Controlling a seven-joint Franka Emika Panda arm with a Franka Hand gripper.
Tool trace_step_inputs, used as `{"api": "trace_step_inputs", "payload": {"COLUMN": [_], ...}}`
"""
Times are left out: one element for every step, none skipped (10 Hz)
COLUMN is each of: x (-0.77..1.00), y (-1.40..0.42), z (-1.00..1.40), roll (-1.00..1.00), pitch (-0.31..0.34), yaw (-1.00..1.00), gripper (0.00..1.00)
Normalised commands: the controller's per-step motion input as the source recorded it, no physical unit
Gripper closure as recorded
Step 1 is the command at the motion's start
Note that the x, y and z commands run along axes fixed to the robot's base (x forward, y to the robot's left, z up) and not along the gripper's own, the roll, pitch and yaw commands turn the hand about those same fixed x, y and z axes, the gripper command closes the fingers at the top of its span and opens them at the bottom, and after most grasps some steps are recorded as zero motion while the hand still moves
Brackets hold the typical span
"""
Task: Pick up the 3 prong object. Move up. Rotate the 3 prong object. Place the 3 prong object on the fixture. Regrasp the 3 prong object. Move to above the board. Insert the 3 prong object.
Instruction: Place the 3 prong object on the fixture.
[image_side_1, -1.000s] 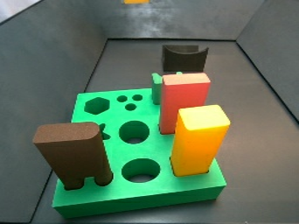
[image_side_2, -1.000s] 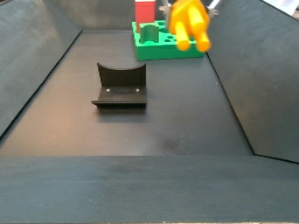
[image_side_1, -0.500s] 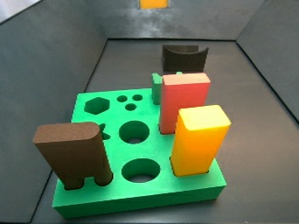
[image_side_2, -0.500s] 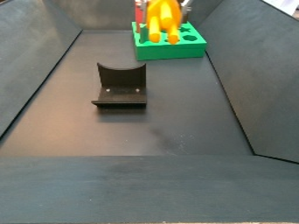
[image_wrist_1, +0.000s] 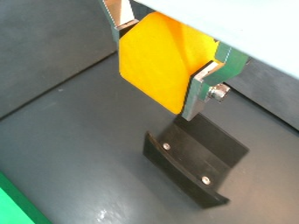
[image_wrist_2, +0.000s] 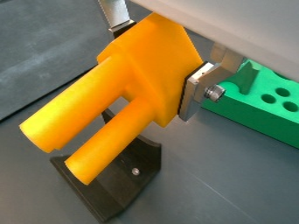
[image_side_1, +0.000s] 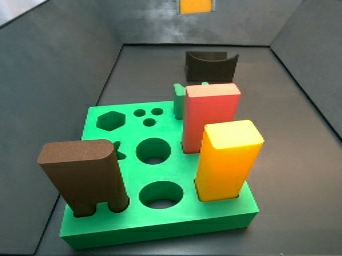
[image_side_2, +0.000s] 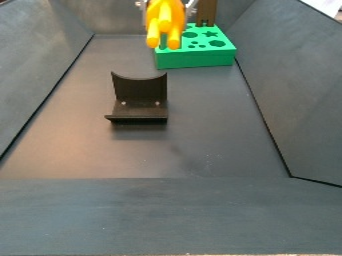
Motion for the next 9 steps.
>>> {"api": "trace_step_inputs", "payload": {"x": [0.47,0.75,0.63,0.53,0.42,0.37,0.23,0.17,0.07], "y": [-0.02,0.46,0.44,0.33,0.14,0.11,0.07,0.06,0.05], "z": [0.00,0.09,0.08,0.05,0.01,0.01,0.00,0.00,0.00], "roll": [-0.02,-1.00,-1.00,-1.00,-1.00,-1.00,-1.00,-1.00,-1.00], "pitch": [0.110,0.100,0.108,0.116,0.127,0.134,0.152,0.159,0.165], "yaw": [0.02,0.05,0.04,0.01,0.00,-0.01,-0.03,-0.04,-0.07], "gripper": [1.00,1.00,1.00,1.00,1.00,1.00,1.00,1.00,1.00]}}
